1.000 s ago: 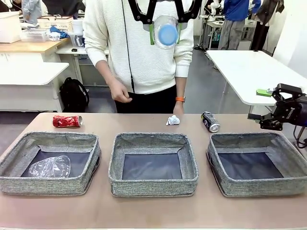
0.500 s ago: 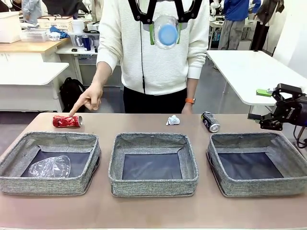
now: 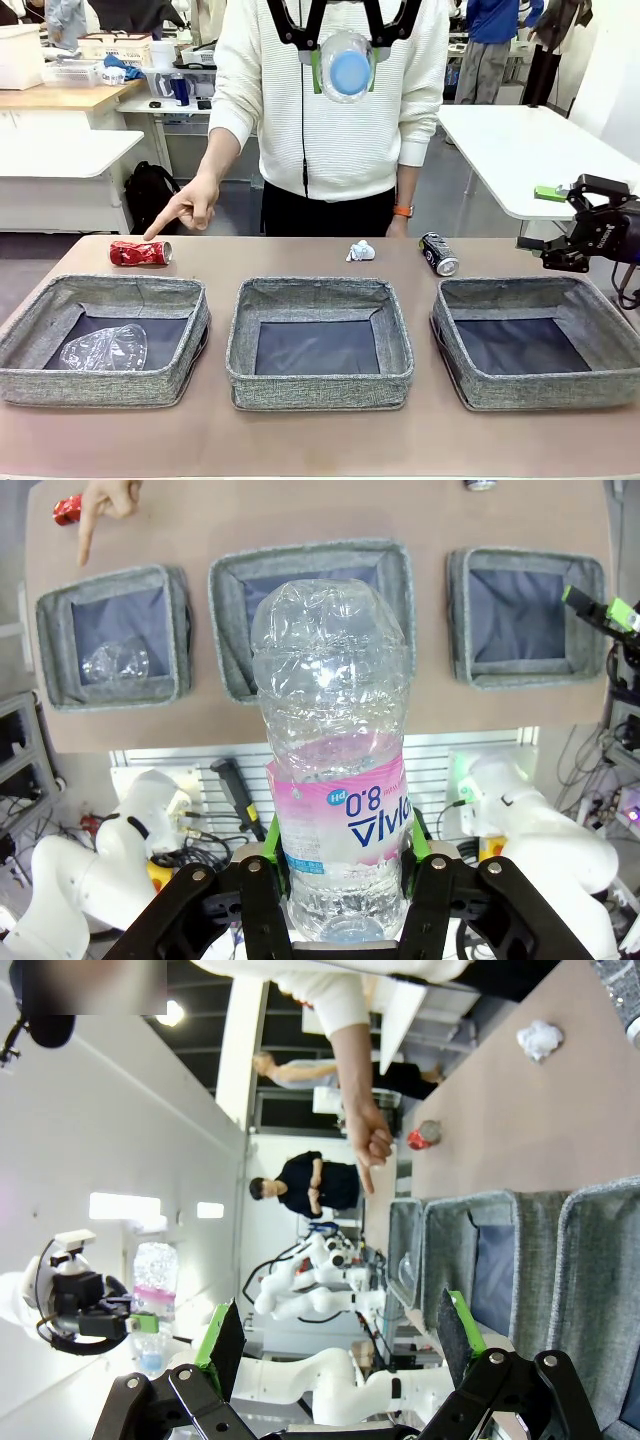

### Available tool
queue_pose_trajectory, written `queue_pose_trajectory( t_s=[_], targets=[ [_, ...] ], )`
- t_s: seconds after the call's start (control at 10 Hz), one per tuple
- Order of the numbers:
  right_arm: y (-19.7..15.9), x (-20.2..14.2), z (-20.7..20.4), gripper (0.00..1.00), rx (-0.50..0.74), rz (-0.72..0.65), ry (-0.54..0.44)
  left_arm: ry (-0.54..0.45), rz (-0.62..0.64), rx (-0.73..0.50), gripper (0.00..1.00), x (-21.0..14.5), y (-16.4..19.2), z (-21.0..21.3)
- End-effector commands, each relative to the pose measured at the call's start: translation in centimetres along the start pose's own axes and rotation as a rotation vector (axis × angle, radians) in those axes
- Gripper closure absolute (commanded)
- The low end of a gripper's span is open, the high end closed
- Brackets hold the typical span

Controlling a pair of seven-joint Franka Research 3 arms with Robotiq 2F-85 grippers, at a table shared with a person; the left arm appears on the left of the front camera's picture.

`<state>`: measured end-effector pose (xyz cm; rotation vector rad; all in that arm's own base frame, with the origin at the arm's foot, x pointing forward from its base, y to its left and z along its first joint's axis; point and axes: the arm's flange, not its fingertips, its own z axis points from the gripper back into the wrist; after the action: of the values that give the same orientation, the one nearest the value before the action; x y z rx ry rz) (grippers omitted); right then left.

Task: Sort the waste into the appropriate baskets.
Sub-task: Place the picked waste into the Fabric basket indicated by the person.

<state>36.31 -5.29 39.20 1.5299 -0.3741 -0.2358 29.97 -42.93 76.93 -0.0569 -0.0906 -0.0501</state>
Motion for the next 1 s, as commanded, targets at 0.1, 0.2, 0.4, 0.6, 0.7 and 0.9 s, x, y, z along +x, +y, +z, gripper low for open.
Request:
queue_pose_trajectory(
  t_s=[0.1, 0.2, 0.4, 0.6, 0.7, 0.9],
  targets=[
    [0.5, 0.1, 0.0, 0.00, 0.011, -0.020, -0.007, -0.028, -0.030, 0.054, 0.52, 0.2, 2.1, -1.3],
    [0.5, 0.1, 0.0, 0.00, 0.011, -0.020, -0.007, -0.007, -0.040, 0.056, 0.52, 0.4, 4.7, -2.6],
    [0.5, 0.1, 0.0, 0.00, 0.011, -0.020, -0.007, 0.035, -0.134, 0.057, 0.52, 0.1, 12.3, -6.5],
    [0.5, 0.1, 0.0, 0.00, 0.011, -0.020, -0.007, 0.030, -0.132, 0.149, 0.52, -1.4, 20.2, -11.2],
    [0.5, 0.1, 0.0, 0.00, 0.011, -0.020, -0.007, 0.030, -0.071, 0.194, 0.52, -2.3, 23.1, -13.0],
    [0.5, 0.1, 0.0, 0.00, 0.011, -0.020, -0.007, 0.050, 0.124, 0.160, 0.52, -4.0, 29.3, -15.4]
  ],
)
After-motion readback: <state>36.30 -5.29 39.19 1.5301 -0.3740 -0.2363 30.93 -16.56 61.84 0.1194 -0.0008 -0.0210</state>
